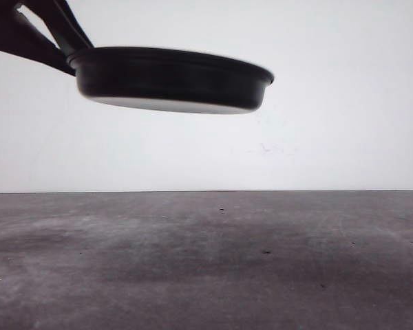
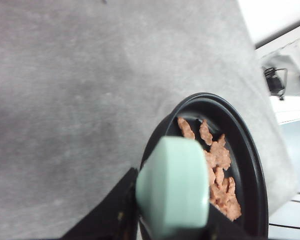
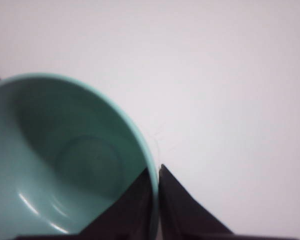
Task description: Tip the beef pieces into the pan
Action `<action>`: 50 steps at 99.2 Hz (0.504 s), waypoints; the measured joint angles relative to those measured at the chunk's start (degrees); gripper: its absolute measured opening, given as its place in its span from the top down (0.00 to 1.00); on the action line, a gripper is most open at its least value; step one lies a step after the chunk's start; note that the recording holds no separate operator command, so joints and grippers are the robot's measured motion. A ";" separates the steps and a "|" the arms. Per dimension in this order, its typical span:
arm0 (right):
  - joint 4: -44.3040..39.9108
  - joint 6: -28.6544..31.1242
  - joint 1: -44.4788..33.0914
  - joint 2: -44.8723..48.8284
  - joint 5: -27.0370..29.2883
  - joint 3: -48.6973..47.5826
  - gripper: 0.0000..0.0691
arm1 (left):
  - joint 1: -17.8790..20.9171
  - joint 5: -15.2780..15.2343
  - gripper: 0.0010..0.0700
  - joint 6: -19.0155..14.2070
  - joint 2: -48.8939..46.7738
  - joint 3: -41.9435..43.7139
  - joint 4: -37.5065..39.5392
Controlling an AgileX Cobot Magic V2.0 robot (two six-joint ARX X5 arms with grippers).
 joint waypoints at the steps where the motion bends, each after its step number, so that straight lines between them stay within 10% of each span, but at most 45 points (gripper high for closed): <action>1: -1.40 1.75 -0.63 -0.66 -0.74 0.37 0.98 | 0.00 -0.04 0.93 0.09 0.00 0.00 0.00; 28: -43.36 43.74 -31.93 -4.44 -32.37 2.84 0.98 | 0.13 -0.42 0.93 0.57 0.00 0.00 0.42; 40: -48.59 48.96 -45.05 2.95 -50.51 -3.30 0.98 | 0.15 -0.61 0.93 0.52 0.00 0.00 2.03; 50: -46.38 50.73 -49.00 6.16 -54.80 -7.76 0.98 | 0.17 -0.66 0.93 0.52 0.00 0.00 2.91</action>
